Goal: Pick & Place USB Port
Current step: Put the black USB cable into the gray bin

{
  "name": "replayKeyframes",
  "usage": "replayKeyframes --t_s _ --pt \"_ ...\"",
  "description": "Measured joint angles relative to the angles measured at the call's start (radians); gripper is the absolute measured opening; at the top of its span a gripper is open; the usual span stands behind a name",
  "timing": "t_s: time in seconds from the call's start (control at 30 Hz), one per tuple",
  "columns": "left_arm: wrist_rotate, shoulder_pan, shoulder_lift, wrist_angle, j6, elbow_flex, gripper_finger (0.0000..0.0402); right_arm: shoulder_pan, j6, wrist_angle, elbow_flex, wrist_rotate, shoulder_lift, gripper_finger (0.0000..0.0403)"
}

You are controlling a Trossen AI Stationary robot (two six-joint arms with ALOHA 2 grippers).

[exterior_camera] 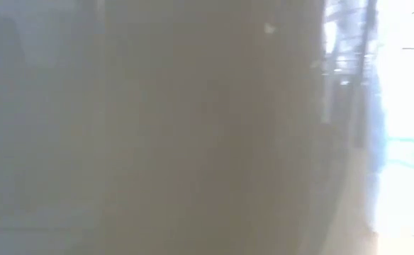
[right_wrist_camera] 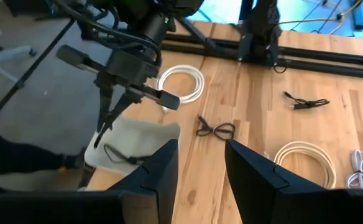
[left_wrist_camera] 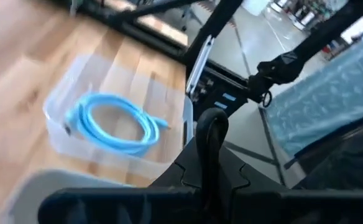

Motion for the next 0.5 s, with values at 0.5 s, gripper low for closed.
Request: replayKeyframes --t_s 0.5 --pt "0.000 0.000 0.044 -0.192 -0.316 0.000 0.0000 0.056 -0.033 -0.027 0.000 0.002 -0.001 0.0124"
